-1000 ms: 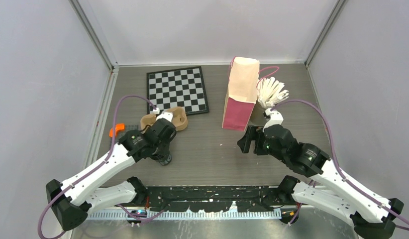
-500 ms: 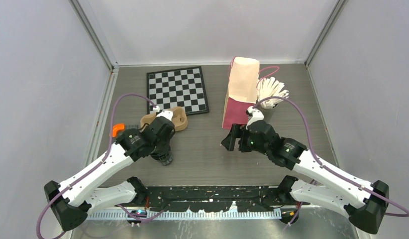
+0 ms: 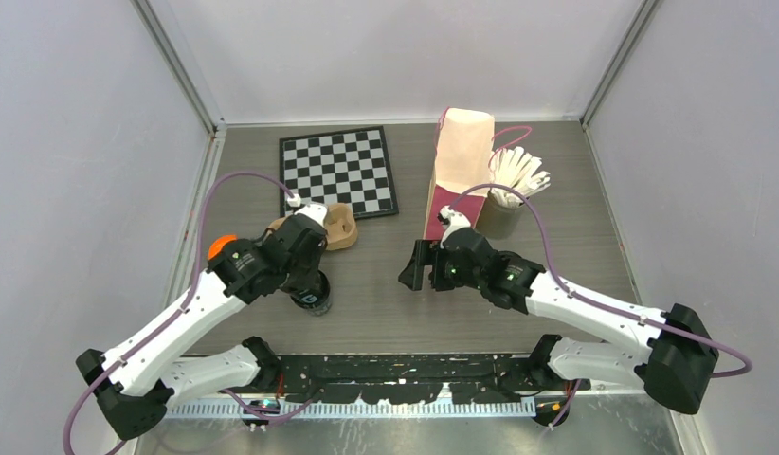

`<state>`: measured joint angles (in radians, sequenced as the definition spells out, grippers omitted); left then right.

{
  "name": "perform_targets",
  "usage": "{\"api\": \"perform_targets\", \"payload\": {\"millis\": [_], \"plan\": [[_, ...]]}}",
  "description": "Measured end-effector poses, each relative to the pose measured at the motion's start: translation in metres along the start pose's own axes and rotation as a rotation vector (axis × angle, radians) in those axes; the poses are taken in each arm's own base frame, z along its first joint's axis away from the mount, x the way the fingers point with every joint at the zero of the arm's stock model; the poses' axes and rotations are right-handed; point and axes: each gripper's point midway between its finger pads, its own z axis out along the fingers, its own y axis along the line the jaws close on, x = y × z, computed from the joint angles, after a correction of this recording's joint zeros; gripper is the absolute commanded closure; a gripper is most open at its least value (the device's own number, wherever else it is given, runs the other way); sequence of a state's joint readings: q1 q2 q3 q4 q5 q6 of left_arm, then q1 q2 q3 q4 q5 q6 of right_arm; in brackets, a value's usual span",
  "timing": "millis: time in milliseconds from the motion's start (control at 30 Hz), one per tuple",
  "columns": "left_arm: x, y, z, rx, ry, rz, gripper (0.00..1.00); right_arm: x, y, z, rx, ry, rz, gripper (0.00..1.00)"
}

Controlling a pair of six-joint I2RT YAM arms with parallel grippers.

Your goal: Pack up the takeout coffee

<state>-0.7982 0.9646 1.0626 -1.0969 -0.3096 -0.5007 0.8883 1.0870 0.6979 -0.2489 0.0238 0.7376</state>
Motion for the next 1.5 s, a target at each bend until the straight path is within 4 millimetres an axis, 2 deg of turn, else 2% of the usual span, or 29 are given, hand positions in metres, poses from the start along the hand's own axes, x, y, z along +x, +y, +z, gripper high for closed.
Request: {"api": "perform_targets", "payload": {"millis": [433,700,867,1067,1167,1267,1433,1500], "plan": [[-0.015,0.004,-0.027,0.013,-0.032,0.019,1.0,-0.011,0.012,0.002,-0.031,-0.024,-0.003,0.12],[-0.025,0.003,-0.038,0.03,-0.064,0.017,1.0,-0.016,0.042,0.003,-0.141,-0.036,-0.076,0.12],[-0.041,0.001,-0.053,0.054,-0.115,0.007,1.0,-0.03,0.06,-0.001,-0.182,-0.072,-0.114,0.12],[-0.052,-0.003,-0.066,0.088,-0.149,0.012,1.0,-0.041,0.056,-0.01,-0.142,-0.109,-0.103,0.12],[-0.05,-0.008,-0.066,0.118,-0.136,0.019,1.0,-0.048,0.056,-0.023,-0.128,-0.129,-0.085,0.12],[-0.05,-0.018,-0.063,0.153,-0.113,0.032,1.0,-0.058,0.057,-0.045,-0.132,-0.178,-0.063,0.12],[-0.053,-0.041,-0.041,0.174,-0.054,0.083,1.0,-0.082,0.049,-0.101,-0.085,-0.284,-0.046,0.12],[-0.054,-0.057,-0.03,0.174,-0.039,0.129,1.0,-0.094,0.048,-0.127,-0.079,-0.344,-0.038,0.12]]}}
